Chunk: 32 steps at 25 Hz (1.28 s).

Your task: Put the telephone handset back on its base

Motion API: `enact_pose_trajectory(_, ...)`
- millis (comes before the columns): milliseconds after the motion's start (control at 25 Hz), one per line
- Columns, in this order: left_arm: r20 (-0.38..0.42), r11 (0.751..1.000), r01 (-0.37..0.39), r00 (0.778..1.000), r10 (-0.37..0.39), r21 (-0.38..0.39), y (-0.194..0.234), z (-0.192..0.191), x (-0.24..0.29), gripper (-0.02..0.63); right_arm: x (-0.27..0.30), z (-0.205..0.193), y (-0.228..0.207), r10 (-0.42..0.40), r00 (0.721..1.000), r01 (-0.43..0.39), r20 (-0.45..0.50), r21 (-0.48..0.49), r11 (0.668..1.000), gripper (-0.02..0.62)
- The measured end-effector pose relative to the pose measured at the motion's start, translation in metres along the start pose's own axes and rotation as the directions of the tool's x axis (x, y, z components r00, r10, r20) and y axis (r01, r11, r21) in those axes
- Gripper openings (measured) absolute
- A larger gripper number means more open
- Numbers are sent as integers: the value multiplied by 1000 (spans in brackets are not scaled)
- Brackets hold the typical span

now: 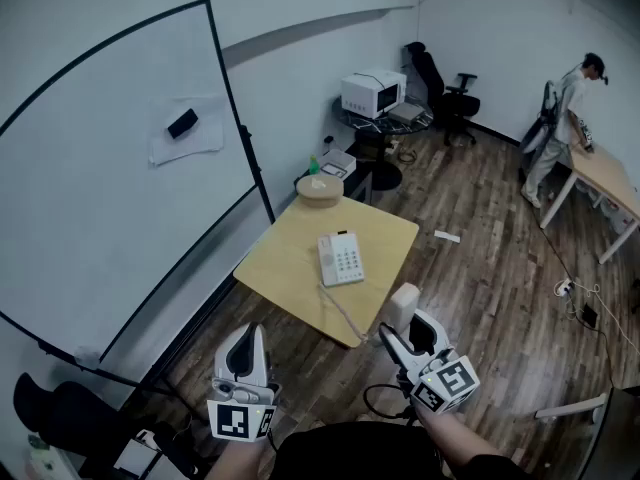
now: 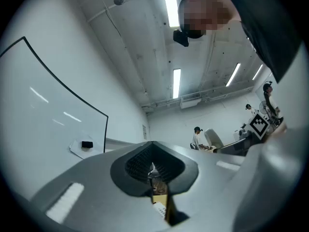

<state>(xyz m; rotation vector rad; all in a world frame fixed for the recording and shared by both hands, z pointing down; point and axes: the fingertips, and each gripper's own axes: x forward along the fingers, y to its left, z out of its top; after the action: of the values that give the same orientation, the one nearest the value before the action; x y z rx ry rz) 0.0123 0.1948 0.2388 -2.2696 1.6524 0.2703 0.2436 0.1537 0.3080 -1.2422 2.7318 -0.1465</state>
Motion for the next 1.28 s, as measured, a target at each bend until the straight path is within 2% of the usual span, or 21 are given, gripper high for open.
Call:
enact_pose_trajectory(520,5,1000,16,1000,-16,2,-2,0,-3,0,3,-5,13,38,999,-38,5,34,999,227)
enact_pose_trajectory(800,-1,1000,11,1000,-11,18,-11,1,3,0,-1,-2,5,20,1000,-20,9,26,999,227)
enact_pose_trajectory(1280,-28,998,-36,999,37,61,-15,-14,9,0,12,-7,-13,47,999,-48,14,43,998,227)
